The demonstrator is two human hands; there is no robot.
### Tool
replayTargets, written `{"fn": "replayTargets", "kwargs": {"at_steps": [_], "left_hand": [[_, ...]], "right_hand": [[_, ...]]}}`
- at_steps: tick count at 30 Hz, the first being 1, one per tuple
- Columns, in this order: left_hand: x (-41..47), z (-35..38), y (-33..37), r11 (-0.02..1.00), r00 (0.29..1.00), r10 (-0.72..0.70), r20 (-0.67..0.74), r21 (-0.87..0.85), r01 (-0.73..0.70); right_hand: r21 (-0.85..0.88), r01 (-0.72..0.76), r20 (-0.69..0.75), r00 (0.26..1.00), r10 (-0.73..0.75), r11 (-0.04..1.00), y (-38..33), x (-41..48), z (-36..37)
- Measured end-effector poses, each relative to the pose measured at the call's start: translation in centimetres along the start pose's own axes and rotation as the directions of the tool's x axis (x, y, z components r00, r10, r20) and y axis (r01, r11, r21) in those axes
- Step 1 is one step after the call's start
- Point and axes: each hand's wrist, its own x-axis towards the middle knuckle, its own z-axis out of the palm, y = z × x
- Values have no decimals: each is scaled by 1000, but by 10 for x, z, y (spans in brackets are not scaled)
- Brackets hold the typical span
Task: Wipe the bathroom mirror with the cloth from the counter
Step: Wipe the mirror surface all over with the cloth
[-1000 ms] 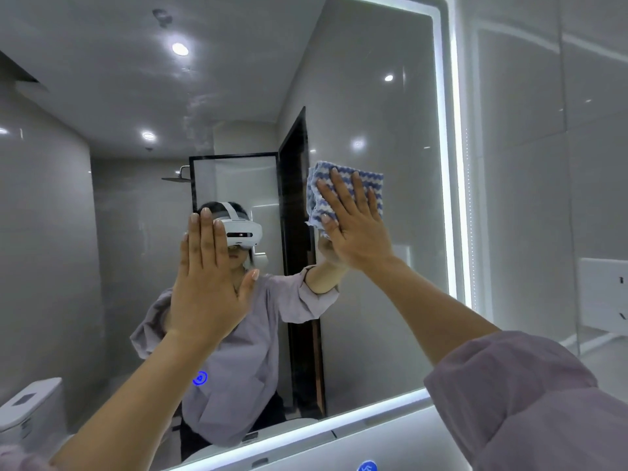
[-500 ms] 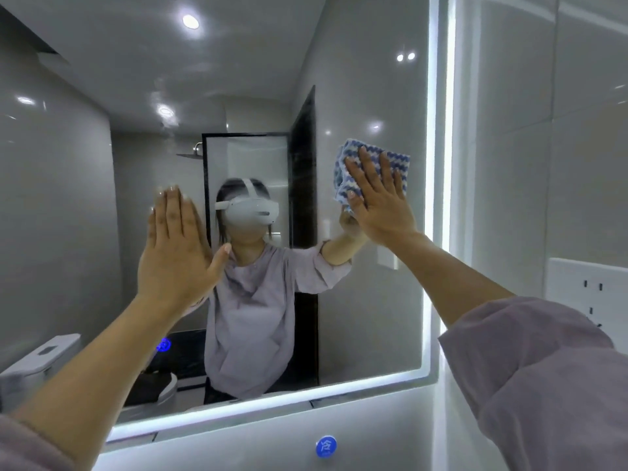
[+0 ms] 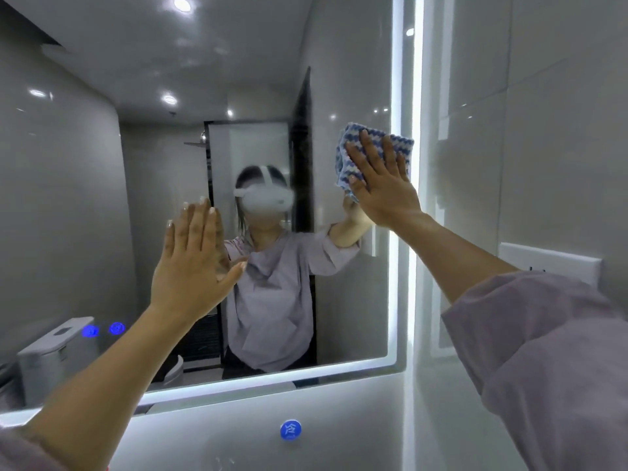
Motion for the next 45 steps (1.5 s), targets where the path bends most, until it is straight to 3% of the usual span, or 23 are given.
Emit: {"fn": "replayTargets", "kwargs": {"at_steps": [6,12,21,41,45], "left_hand": [[-1,24,5,1000,999,-18,45,-4,18],[-2,32,1,1000,999,1,47,-7,0],[-1,32,3,998,1000,-4,20,-56,5],[-2,31,6,995,1000,-7,-19,-101,5],[-1,32,5,995,1000,5,-18,-99,-7]], "right_hand": [[19,22,-9,1000,-22,1000,6,2,0],[79,-94,-62,993,99,992,7,29,-9],[69,-124,-147,980,133,990,0,17,7],[165,-174,-136,971,197,971,-10,-177,121],[98,-125,-6,992,126,987,-8,-236,139]]}}
